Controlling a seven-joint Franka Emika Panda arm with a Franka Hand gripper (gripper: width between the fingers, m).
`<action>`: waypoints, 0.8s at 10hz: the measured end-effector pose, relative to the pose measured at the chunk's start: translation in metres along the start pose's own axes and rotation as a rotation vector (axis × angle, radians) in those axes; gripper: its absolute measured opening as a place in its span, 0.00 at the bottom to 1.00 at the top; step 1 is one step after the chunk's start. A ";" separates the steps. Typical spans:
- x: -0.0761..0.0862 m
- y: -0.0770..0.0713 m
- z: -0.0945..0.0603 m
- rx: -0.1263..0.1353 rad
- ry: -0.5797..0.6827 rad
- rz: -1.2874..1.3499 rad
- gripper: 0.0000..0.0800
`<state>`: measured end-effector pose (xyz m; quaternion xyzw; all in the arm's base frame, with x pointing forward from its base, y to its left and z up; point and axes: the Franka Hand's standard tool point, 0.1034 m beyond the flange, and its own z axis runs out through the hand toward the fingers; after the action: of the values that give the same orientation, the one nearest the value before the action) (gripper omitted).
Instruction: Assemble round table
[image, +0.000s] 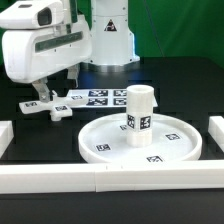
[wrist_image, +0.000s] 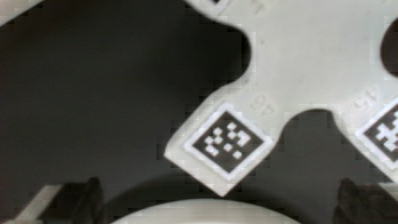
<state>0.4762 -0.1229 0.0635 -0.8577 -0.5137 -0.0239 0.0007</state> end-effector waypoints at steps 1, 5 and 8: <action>-0.001 0.000 0.000 0.001 0.000 0.001 0.81; -0.030 -0.015 0.006 0.013 -0.009 -0.119 0.81; -0.031 -0.015 0.006 0.017 -0.011 -0.042 0.81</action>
Offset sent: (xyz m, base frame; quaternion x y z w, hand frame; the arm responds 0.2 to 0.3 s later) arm -0.0428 -0.0079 -0.0077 0.0522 0.0544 -0.0774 0.9941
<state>0.4480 -0.1431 0.0553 -0.8467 -0.5318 -0.0150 0.0047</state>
